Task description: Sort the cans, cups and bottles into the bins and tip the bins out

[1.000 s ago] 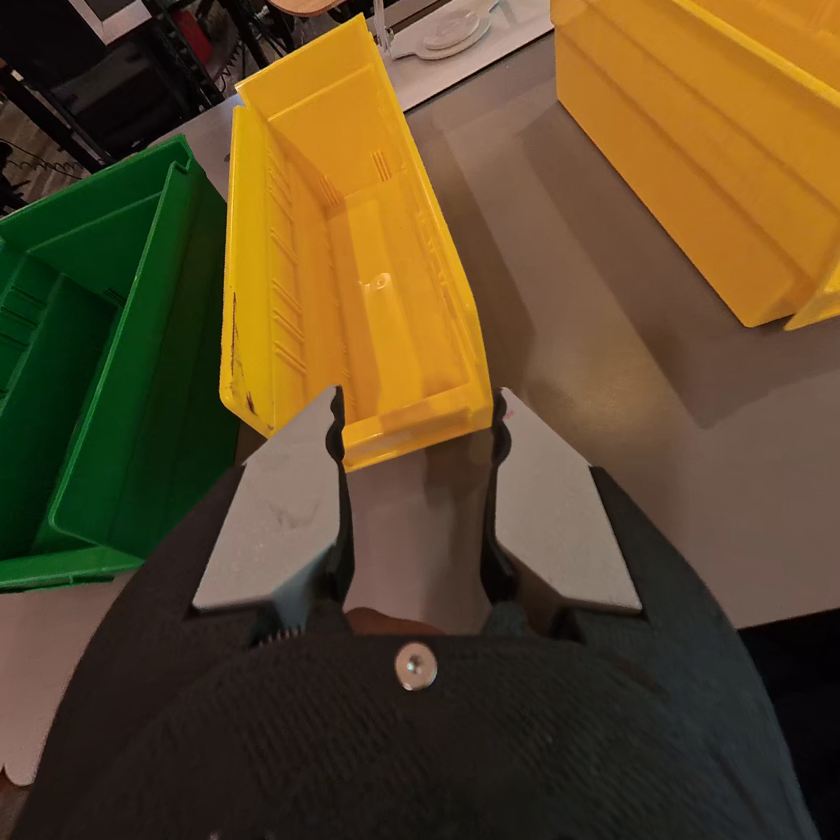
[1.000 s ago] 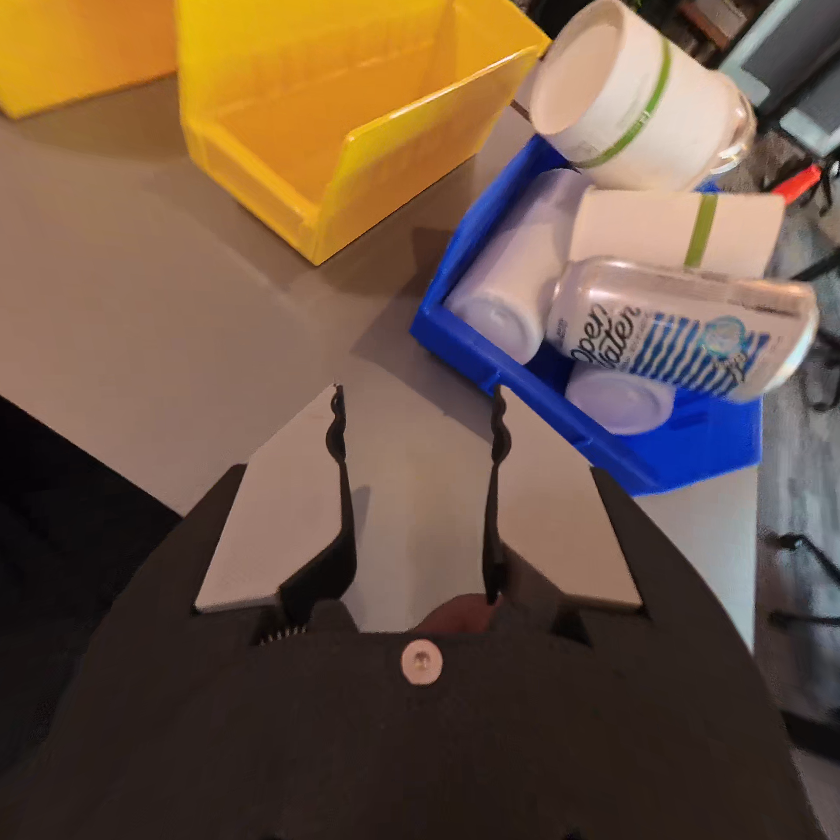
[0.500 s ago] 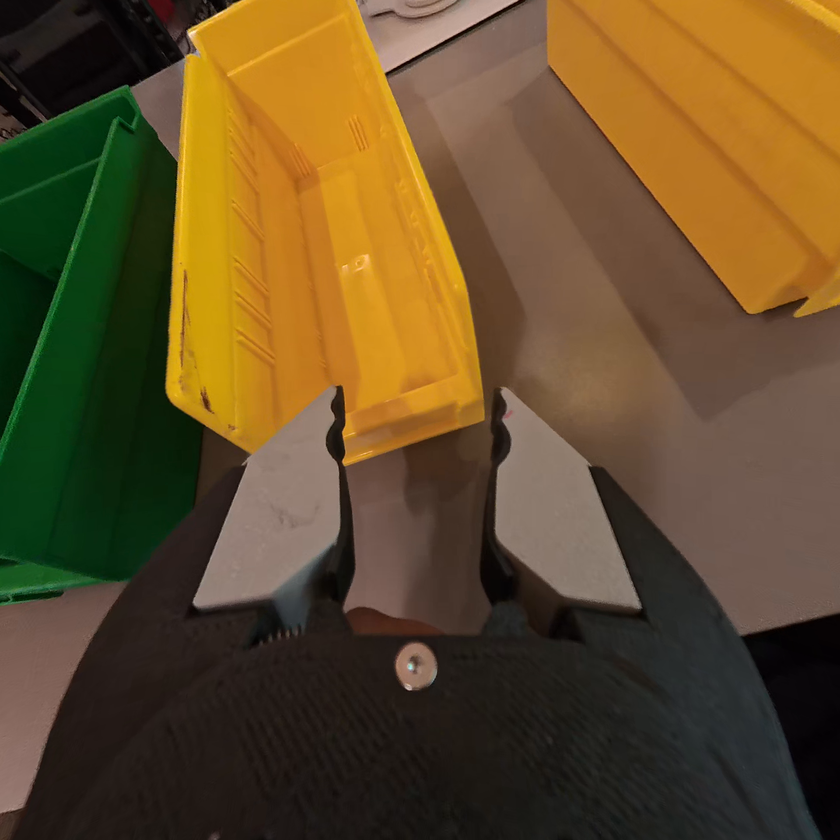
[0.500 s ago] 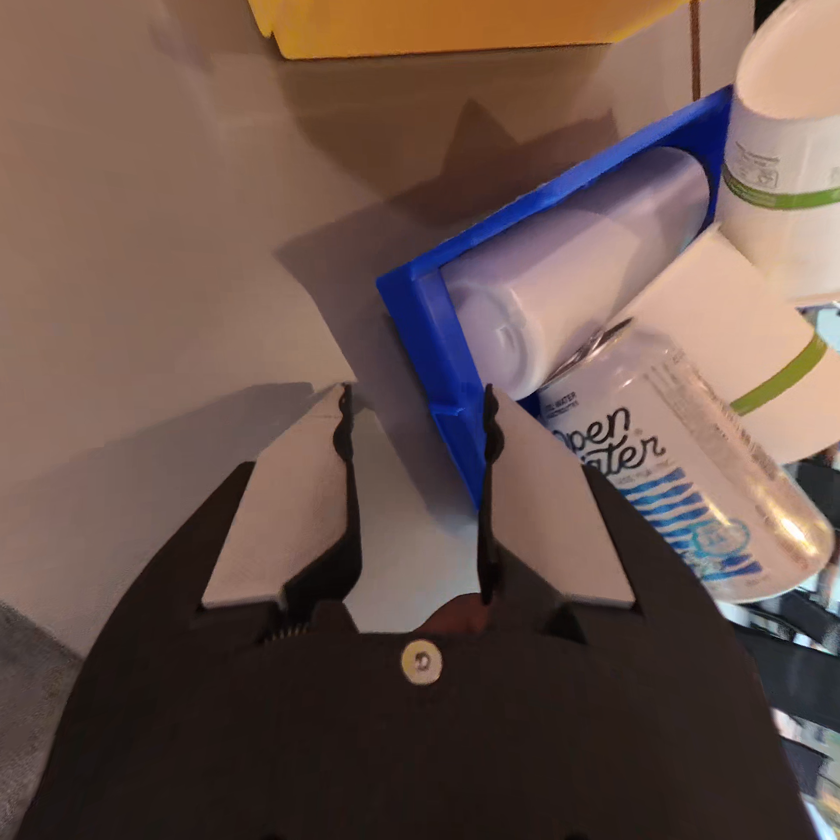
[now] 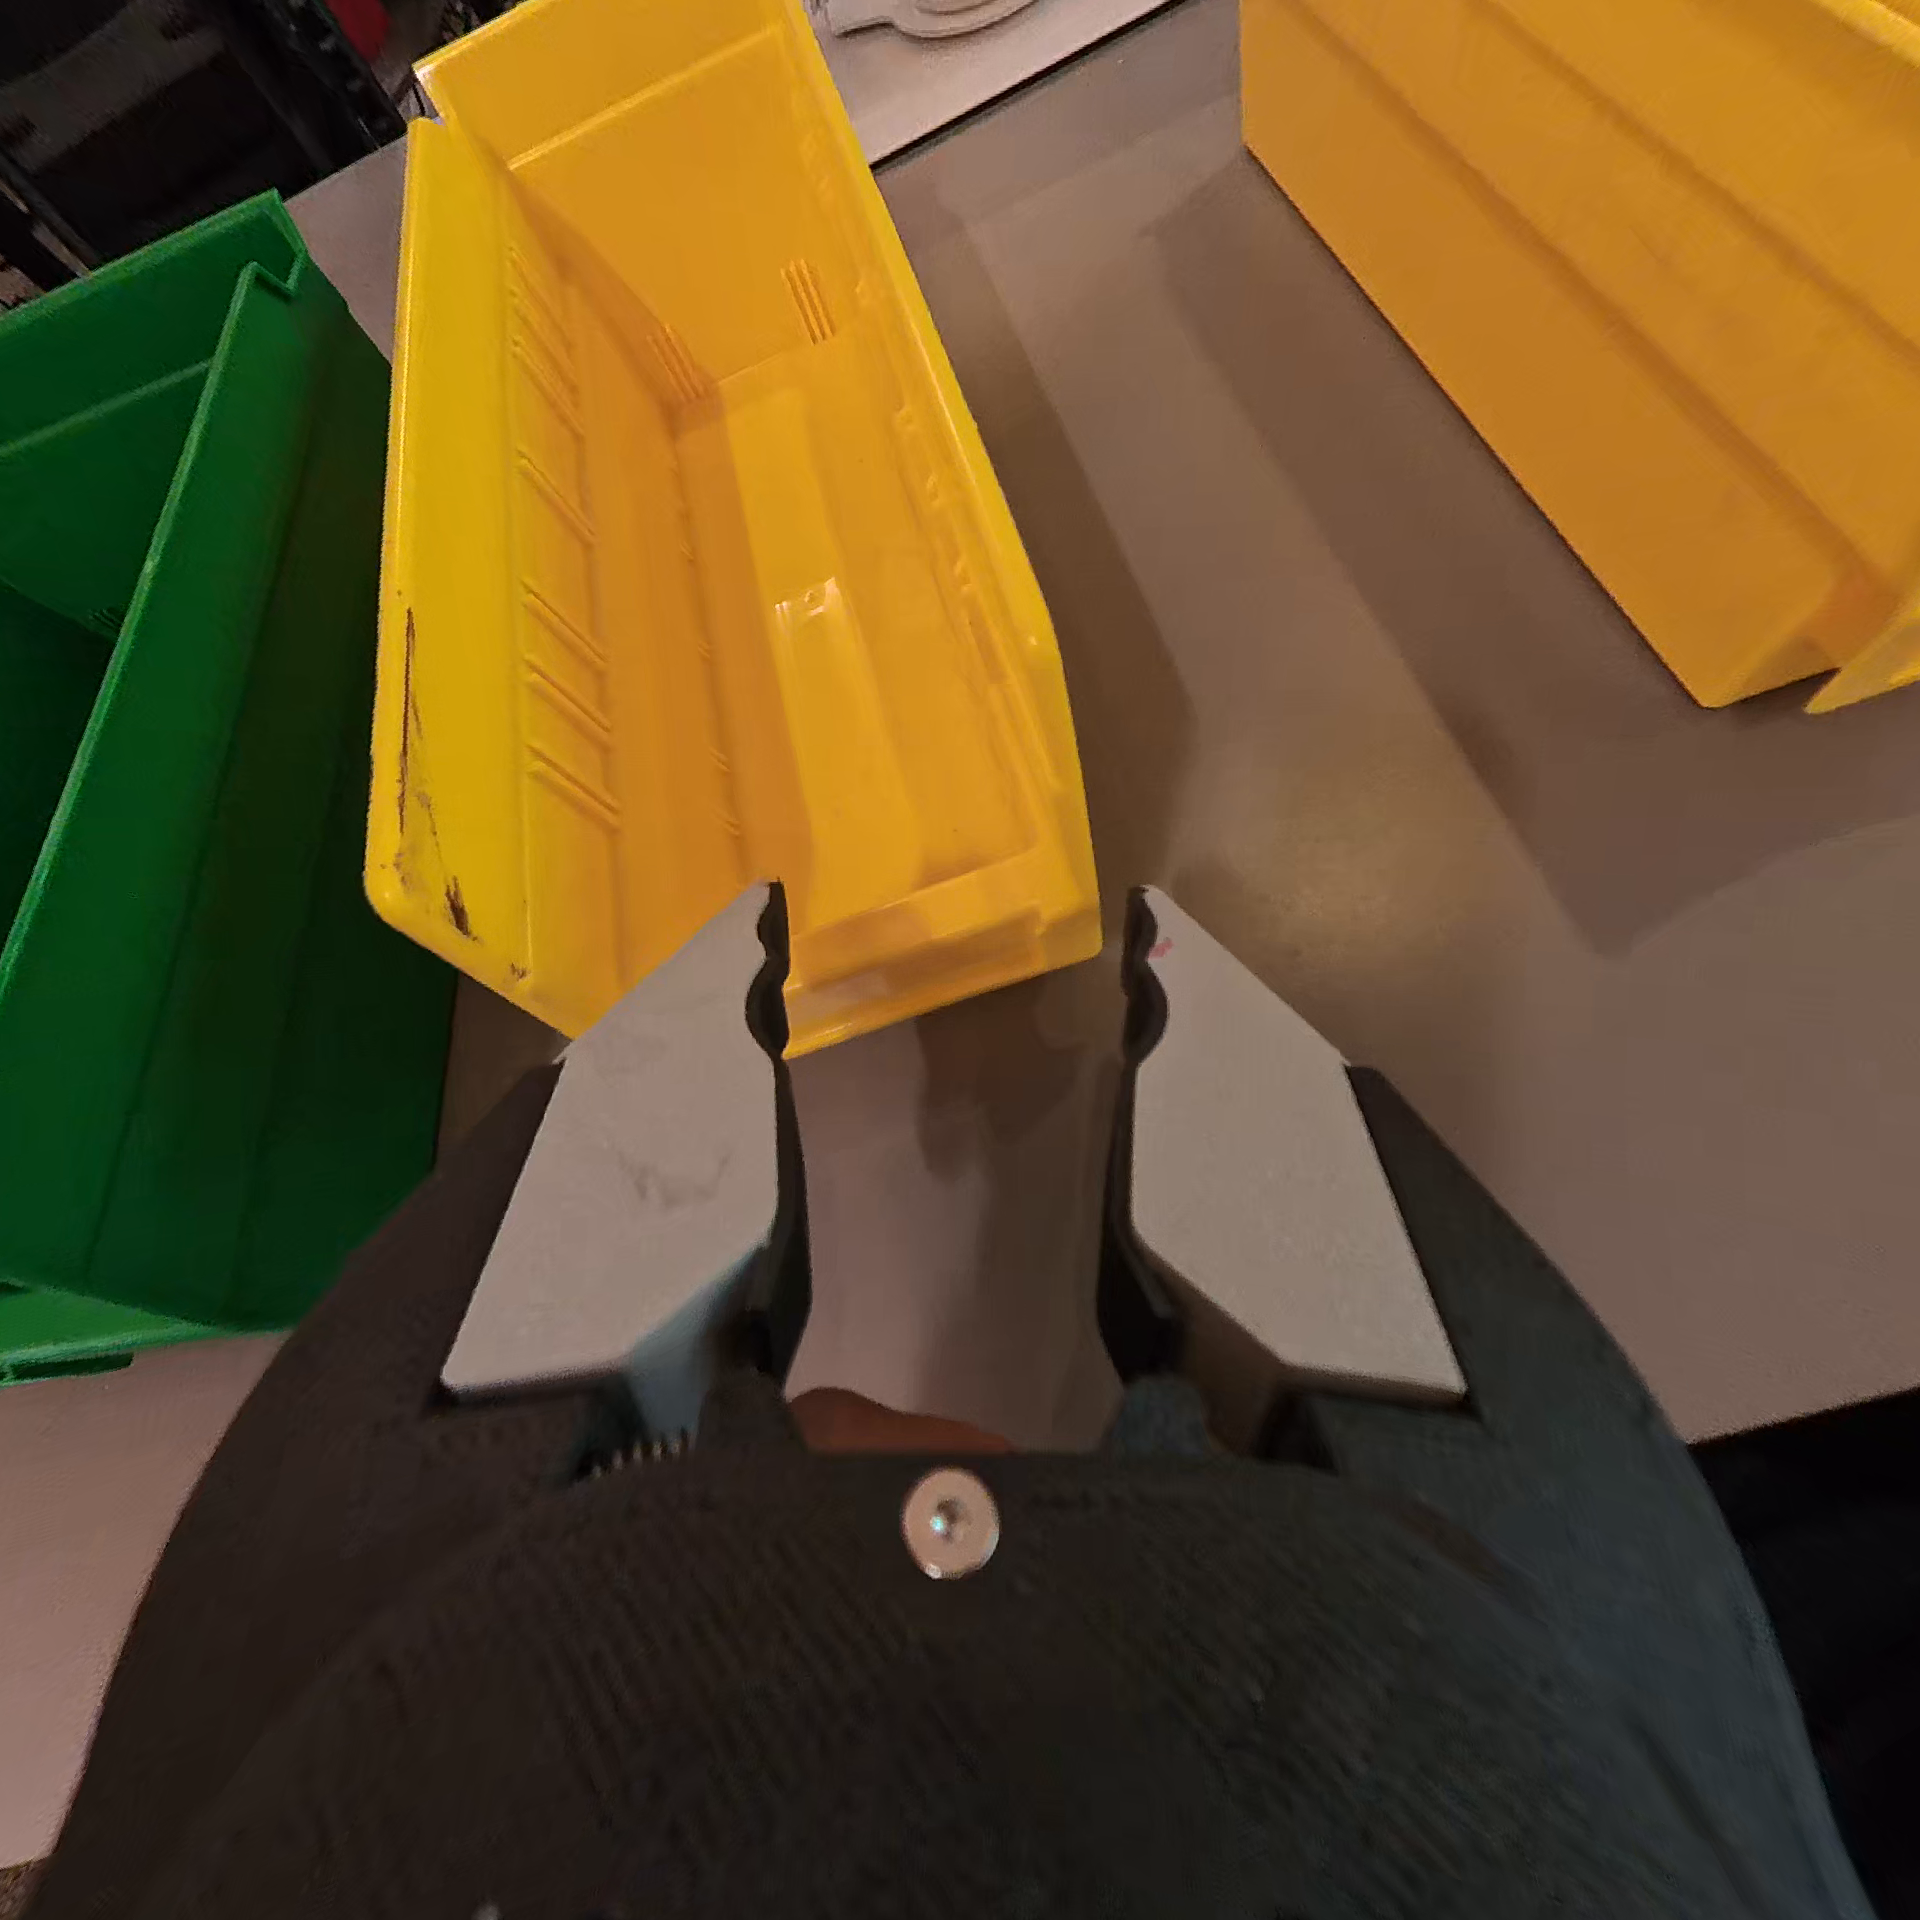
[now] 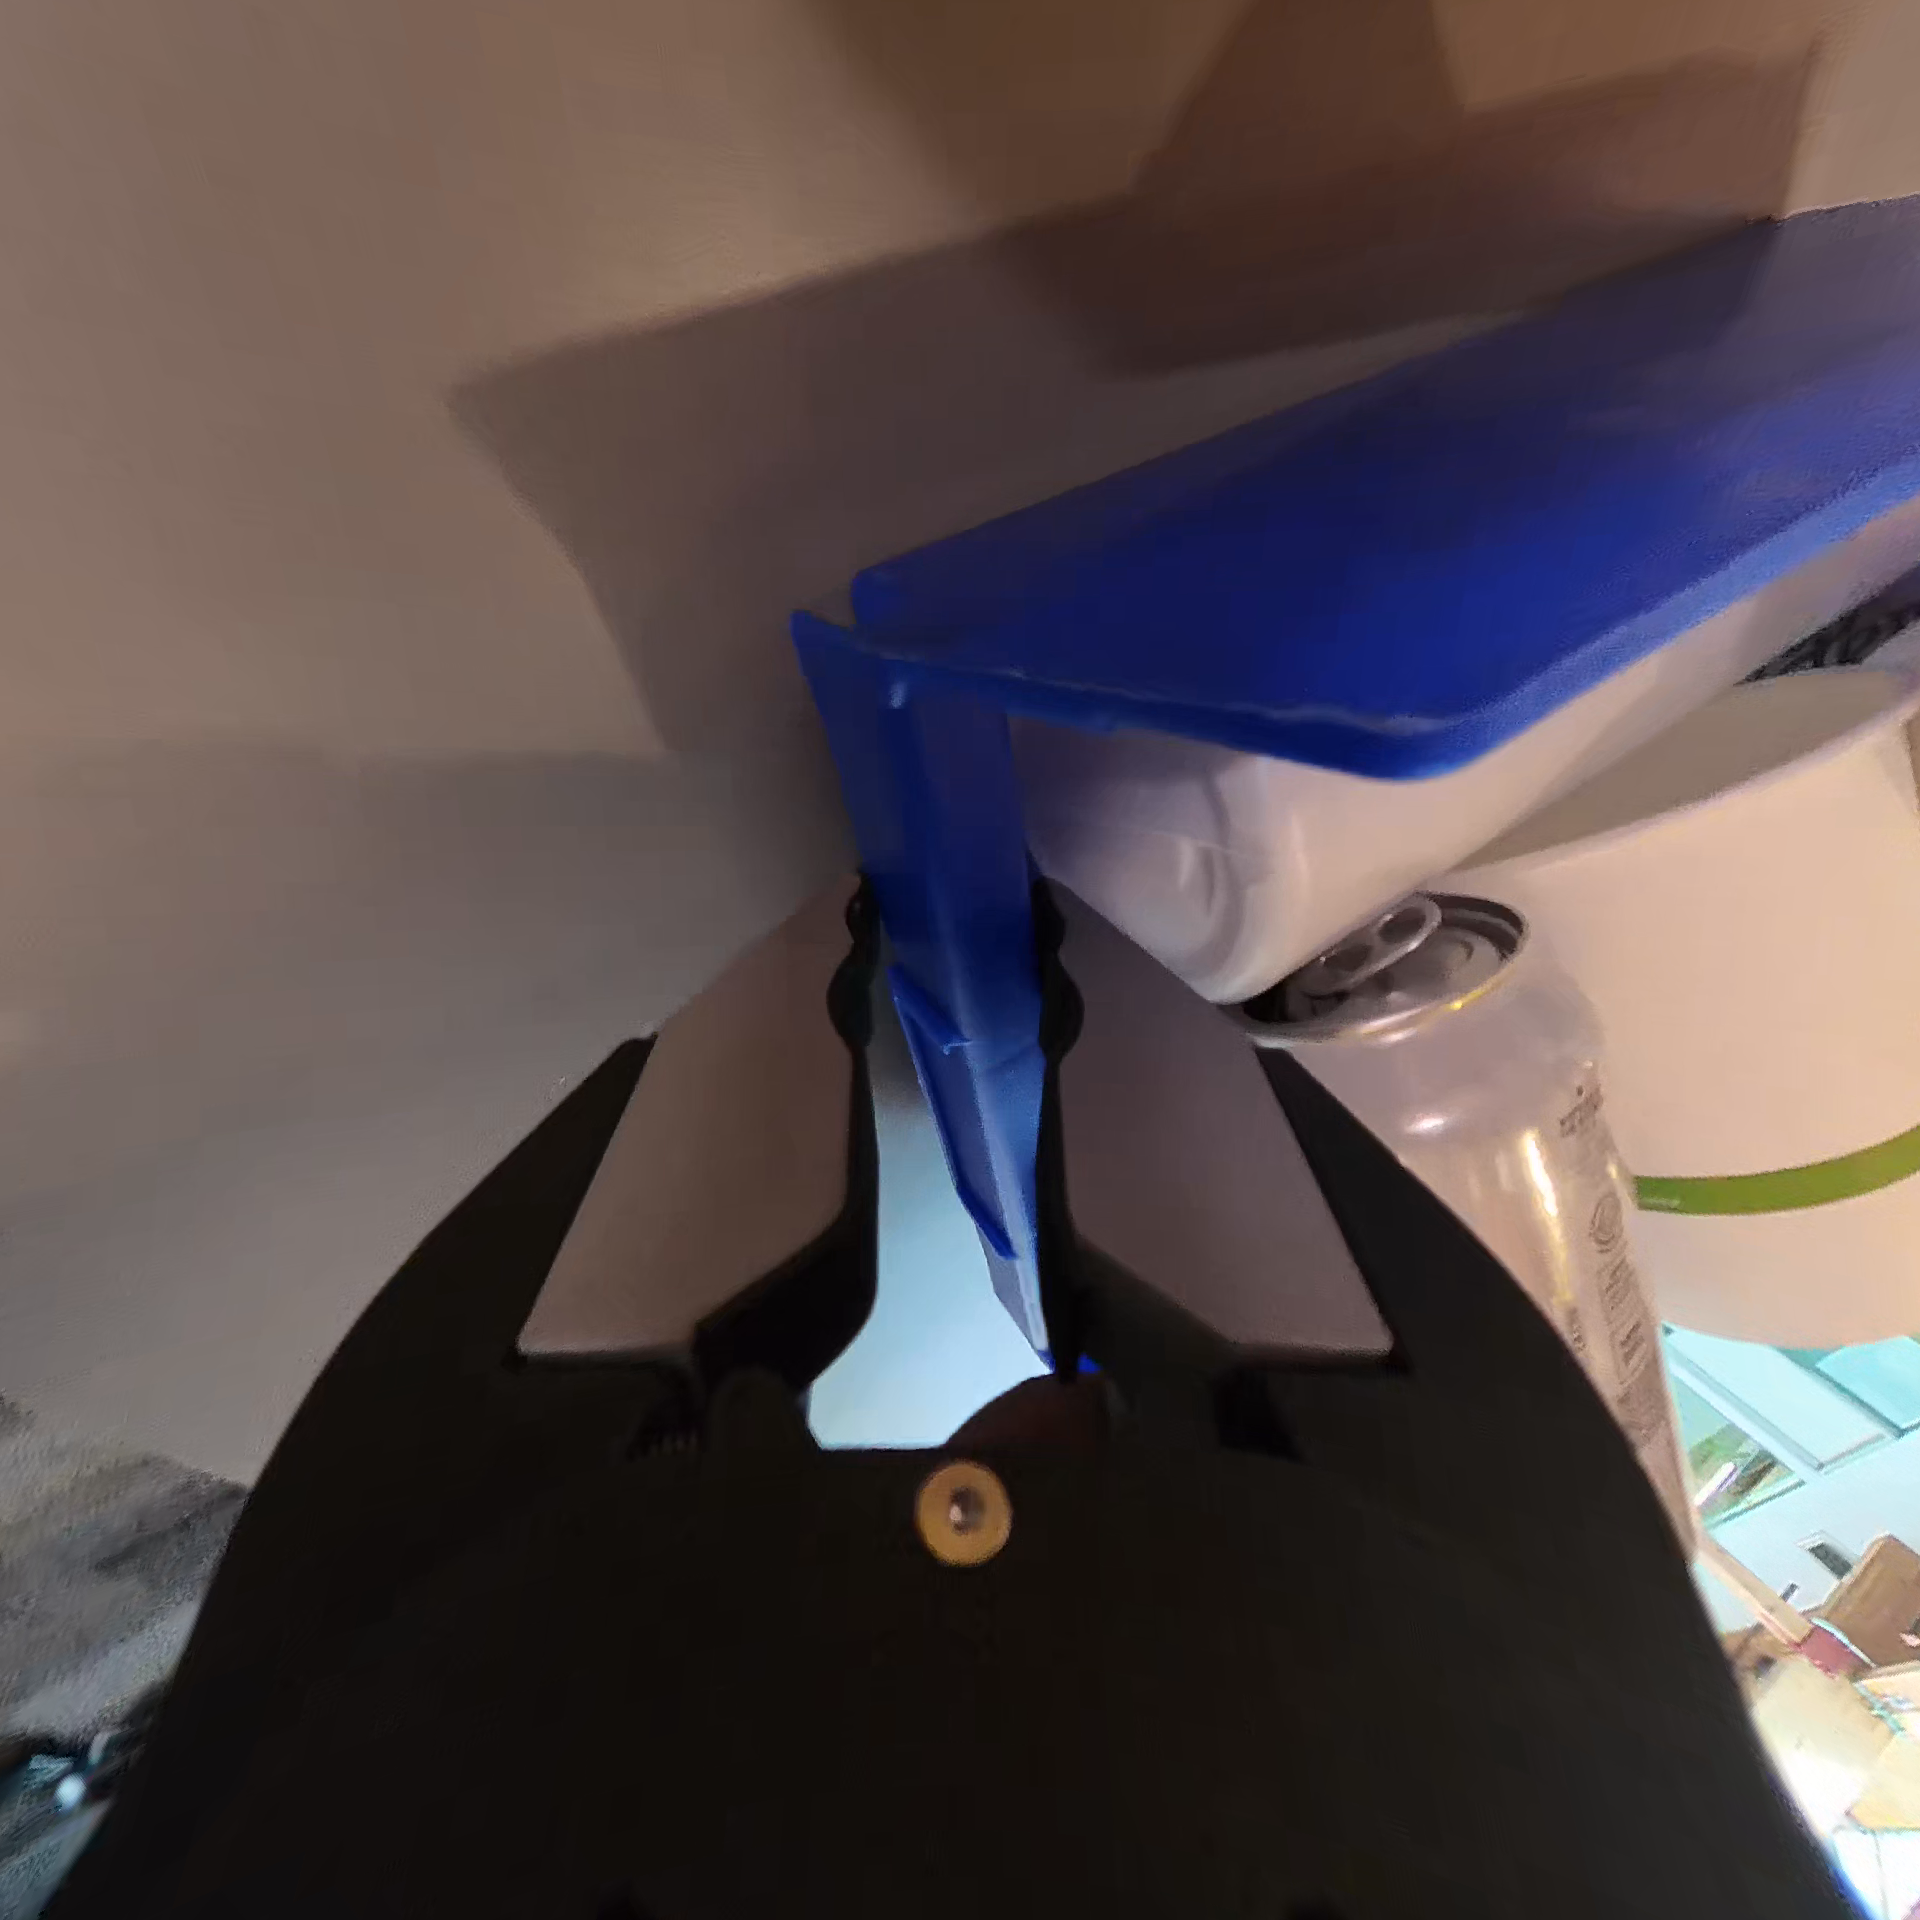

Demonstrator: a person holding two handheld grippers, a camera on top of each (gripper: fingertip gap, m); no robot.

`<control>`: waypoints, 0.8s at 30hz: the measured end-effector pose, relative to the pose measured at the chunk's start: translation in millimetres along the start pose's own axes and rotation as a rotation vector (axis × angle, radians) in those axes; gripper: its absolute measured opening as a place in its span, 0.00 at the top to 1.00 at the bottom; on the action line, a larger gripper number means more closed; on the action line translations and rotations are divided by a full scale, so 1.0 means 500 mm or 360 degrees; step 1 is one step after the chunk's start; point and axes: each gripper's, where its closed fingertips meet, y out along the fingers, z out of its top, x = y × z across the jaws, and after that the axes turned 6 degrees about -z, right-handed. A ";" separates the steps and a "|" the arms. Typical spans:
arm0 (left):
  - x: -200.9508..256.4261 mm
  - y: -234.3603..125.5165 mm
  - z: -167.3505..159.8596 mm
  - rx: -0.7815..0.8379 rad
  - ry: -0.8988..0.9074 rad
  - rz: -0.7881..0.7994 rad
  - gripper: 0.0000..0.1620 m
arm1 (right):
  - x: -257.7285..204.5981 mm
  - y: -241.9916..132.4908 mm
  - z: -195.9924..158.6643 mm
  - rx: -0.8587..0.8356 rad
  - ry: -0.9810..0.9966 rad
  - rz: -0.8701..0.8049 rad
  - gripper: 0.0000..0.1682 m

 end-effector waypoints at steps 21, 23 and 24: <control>0.006 -0.007 0.002 0.0011 0.0012 -0.0012 0.61 | -0.017 -0.054 -0.018 0.0205 0.0240 -0.0170 0.77; 0.007 -0.006 0.002 0.0009 0.0008 -0.0015 0.61 | -0.005 -0.083 -0.023 0.0295 0.0301 -0.0216 0.77; 0.008 -0.004 0.001 0.0005 0.0007 -0.0015 0.61 | 0.000 -0.098 -0.029 0.0326 0.0336 -0.0226 0.77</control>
